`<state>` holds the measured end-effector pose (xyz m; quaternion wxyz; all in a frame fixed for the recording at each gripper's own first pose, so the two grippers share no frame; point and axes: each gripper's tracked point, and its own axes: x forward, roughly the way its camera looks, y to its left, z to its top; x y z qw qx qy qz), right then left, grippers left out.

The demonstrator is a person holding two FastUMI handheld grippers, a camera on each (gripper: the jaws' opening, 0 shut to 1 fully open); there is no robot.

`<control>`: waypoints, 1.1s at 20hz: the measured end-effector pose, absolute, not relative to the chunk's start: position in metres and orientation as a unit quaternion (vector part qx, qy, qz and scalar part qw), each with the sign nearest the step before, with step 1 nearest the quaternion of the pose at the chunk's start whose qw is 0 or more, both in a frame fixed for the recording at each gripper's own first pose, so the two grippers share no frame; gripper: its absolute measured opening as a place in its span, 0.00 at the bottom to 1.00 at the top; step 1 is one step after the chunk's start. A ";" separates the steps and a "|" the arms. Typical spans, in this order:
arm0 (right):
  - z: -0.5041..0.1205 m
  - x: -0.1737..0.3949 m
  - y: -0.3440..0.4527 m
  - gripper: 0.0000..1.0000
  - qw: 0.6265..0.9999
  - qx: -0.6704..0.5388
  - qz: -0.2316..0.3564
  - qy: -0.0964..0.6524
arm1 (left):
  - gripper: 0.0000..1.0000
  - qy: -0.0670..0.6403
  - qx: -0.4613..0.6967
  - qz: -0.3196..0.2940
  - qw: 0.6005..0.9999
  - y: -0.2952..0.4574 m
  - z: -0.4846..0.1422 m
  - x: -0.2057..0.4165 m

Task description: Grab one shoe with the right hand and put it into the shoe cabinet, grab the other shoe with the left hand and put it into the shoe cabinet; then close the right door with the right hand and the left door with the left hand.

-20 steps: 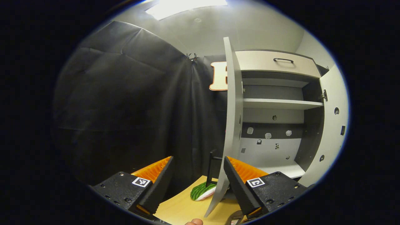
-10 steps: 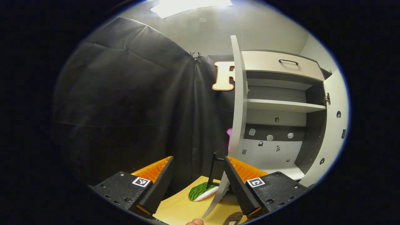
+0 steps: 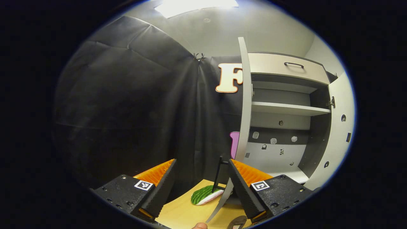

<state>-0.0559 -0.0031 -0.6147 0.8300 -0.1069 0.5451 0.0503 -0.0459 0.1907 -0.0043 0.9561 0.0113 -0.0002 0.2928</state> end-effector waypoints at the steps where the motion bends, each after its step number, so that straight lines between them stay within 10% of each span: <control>1: -0.608 -0.053 -0.005 0.01 0.836 -0.108 0.042 0.536 | 0.96 0.000 0.011 0.293 0.956 0.192 -0.003 -0.047; 22: -0.379 0.061 0.033 0.01 0.951 -0.052 0.051 0.301 | 0.96 0.011 -0.007 0.274 0.962 0.187 -0.015 -0.055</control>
